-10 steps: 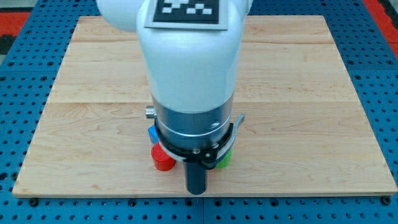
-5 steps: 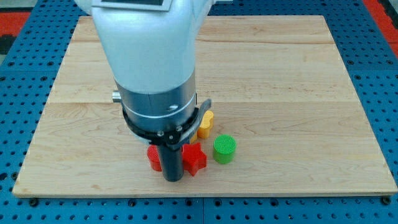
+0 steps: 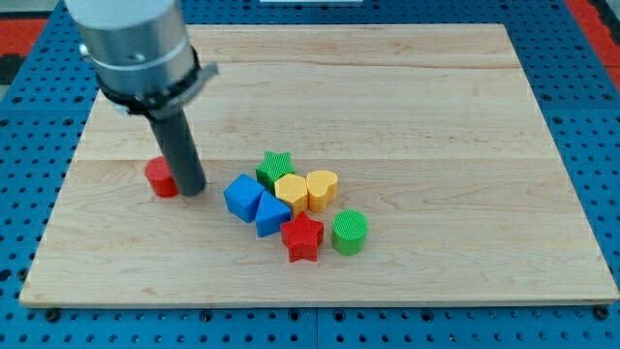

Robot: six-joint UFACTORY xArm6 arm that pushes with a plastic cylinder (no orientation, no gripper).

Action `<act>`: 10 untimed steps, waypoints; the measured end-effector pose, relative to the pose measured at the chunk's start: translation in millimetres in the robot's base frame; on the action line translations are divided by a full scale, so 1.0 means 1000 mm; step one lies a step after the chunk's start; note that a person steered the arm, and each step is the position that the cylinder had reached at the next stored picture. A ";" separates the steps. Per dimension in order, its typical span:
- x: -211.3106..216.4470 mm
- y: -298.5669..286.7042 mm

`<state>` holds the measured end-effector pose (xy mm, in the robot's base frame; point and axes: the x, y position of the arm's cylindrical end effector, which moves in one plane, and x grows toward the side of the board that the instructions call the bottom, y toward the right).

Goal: Place the red circle at the top left

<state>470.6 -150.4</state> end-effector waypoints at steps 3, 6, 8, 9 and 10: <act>-0.015 -0.031; -0.055 -0.087; -0.165 -0.089; -0.178 -0.089; -0.198 -0.089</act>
<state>272.9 -239.4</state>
